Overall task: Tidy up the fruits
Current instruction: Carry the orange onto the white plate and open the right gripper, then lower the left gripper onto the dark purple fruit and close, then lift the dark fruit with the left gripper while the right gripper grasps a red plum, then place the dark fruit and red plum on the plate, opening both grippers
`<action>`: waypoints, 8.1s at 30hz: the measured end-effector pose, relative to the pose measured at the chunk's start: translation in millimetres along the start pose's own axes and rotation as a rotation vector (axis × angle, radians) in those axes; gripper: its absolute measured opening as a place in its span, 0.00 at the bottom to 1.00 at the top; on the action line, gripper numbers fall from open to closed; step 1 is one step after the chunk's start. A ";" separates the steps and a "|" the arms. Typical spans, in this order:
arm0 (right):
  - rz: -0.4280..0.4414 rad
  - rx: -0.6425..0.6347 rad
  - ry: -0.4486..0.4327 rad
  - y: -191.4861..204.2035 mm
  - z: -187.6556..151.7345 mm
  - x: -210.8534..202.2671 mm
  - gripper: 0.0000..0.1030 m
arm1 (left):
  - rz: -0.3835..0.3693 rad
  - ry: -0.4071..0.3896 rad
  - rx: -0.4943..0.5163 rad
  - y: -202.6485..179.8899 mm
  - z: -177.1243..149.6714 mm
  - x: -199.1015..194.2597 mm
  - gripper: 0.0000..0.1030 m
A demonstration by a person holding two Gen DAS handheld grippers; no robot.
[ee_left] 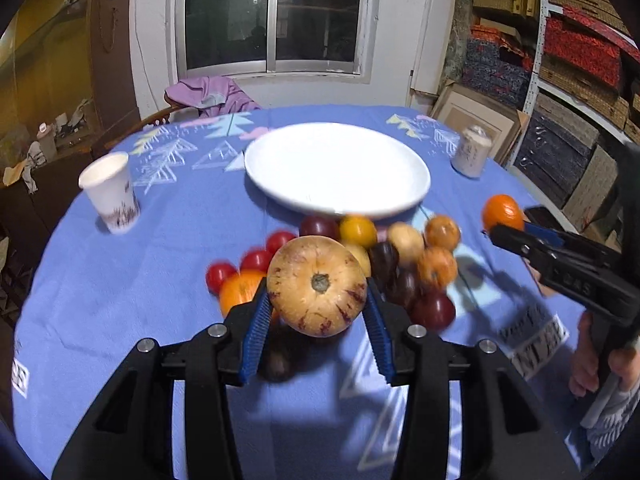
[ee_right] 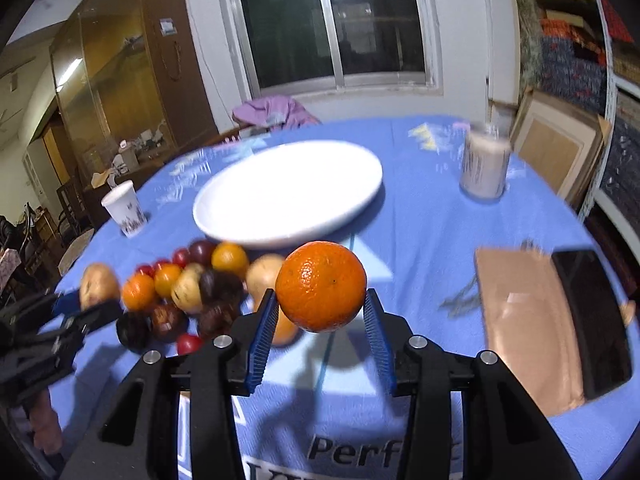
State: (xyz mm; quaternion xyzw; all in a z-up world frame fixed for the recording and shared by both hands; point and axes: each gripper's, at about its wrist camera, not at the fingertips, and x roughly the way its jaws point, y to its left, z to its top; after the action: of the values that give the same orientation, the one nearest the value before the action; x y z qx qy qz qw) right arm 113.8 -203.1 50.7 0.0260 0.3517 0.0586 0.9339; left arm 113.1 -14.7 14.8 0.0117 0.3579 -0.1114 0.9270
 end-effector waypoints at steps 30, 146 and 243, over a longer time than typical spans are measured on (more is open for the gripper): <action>-0.104 -0.059 0.079 13.6 84.0 106.3 0.53 | -0.011 0.059 -0.135 42.6 95.0 111.3 0.72; 0.112 -0.123 0.185 60.4 -55.2 41.6 0.48 | 0.126 0.151 -0.080 48.5 -61.6 33.2 0.40; 0.009 0.027 -0.174 16.0 44.5 -27.5 0.92 | 0.163 -0.105 -0.120 46.4 40.0 -11.3 0.95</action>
State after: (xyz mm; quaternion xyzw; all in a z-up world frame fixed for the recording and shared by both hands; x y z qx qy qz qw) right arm 121.3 -191.0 103.6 0.0452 0.2699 0.0556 0.9602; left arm 141.4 28.8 49.3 -0.0204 0.3129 -0.0147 0.9495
